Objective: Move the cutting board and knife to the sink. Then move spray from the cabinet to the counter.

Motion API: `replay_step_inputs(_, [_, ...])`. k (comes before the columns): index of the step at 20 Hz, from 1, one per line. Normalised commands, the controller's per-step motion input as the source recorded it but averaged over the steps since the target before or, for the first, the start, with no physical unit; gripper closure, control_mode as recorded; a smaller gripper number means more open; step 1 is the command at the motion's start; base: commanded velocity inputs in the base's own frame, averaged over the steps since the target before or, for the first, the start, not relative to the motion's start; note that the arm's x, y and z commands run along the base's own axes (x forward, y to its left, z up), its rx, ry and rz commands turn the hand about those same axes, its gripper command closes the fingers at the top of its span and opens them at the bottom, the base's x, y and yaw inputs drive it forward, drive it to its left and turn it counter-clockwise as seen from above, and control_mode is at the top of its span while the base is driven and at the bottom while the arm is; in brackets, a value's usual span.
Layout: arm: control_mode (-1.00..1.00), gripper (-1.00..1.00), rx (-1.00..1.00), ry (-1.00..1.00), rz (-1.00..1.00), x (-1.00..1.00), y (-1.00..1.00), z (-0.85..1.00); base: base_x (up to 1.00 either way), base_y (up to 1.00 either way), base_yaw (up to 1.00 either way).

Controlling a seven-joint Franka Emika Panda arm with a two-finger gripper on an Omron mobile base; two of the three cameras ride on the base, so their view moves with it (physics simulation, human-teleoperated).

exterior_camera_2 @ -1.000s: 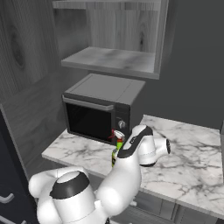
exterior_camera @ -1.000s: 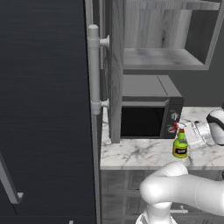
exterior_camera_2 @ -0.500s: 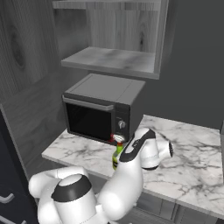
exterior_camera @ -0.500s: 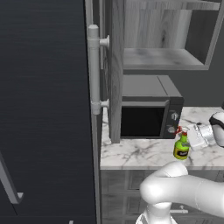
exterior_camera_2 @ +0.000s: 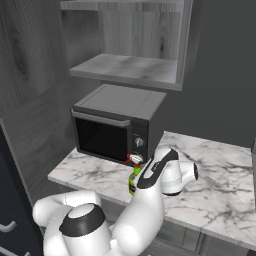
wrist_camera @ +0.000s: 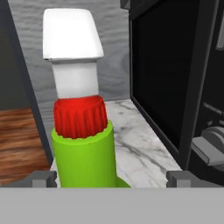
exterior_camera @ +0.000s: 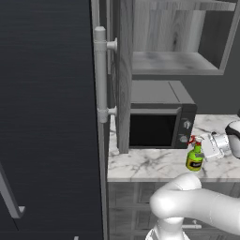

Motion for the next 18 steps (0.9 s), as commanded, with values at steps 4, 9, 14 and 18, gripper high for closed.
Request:
replay_step_inputs(4, [-1.00,-1.00,0.00,0.00,0.00,0.00,0.00,0.01,0.00,0.00,0.00])
replay_step_inputs(9, [-1.00,-1.00,0.00,0.00,0.00,0.00,0.01,0.00,0.00,0.00,0.00])
replay_step_inputs(14, [-1.00,-1.00,0.00,0.00,0.00,-0.01,0.01,0.01,0.00,0.00,0.00])
replay_step_inputs(18, [-1.00,-1.00,0.00,0.00,0.00,0.00,0.00,0.01,0.00,0.00,0.00])
